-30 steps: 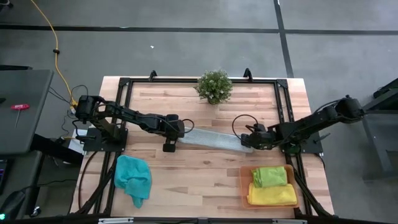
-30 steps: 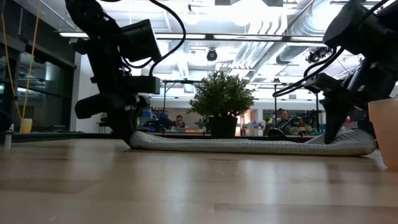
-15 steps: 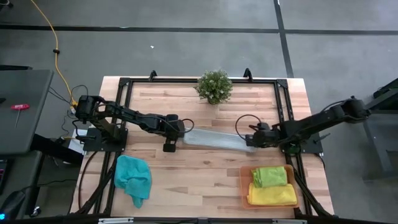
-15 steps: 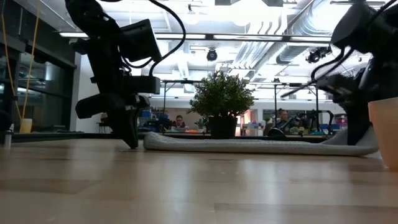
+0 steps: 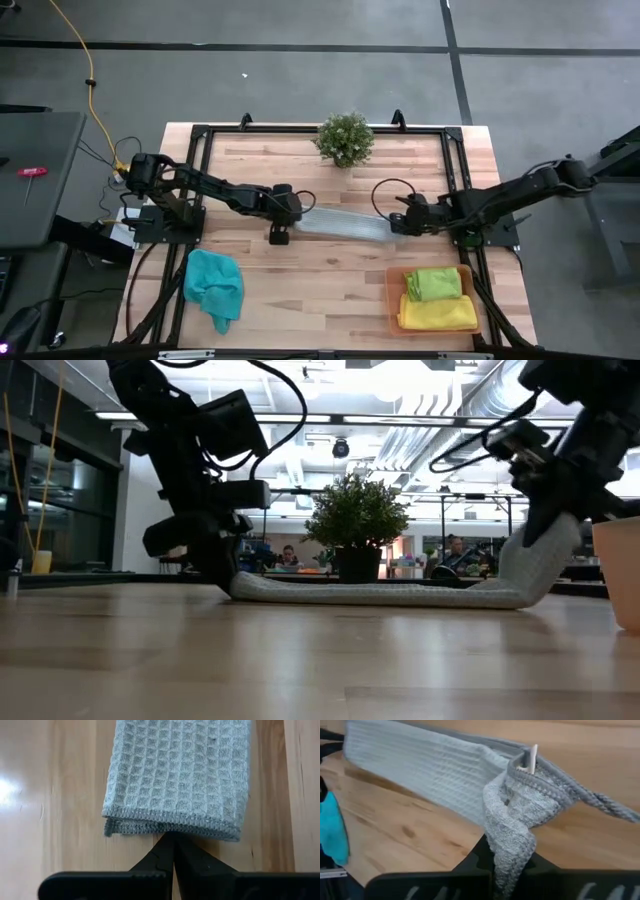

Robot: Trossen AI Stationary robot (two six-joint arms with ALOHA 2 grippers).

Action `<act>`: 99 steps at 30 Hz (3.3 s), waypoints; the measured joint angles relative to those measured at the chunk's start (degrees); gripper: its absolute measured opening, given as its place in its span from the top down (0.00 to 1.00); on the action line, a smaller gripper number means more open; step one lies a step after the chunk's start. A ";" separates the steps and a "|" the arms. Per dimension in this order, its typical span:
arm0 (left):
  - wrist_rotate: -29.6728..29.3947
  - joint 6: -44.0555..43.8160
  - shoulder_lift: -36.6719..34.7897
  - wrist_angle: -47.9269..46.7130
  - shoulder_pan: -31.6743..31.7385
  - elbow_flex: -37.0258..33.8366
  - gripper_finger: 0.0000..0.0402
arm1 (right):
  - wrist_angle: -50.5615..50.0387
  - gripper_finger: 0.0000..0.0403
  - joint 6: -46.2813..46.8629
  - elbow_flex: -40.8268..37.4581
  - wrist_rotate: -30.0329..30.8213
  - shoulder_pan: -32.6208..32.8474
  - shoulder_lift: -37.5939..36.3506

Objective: Fold microfiber towels
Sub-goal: Fold the gray microfiber towel, then put the folded gray microfiber towel into the orange bin

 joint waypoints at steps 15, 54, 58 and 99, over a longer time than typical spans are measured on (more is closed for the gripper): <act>0.42 -0.14 0.20 1.47 -0.02 -0.07 1.00 | 15.19 1.00 -3.15 7.54 2.49 0.02 14.22; 0.38 -1.08 0.20 1.66 -0.07 -0.07 1.00 | 41.23 0.98 -8.38 27.79 2.54 -8.01 47.51; 0.39 -1.00 -0.97 1.38 -0.04 -0.13 1.00 | 41.47 0.94 -8.39 27.90 1.55 -8.86 47.51; 7.29 -2.54 -18.57 7.96 2.73 -0.02 1.00 | 16.06 0.38 -37.93 12.37 -3.19 -8.92 19.69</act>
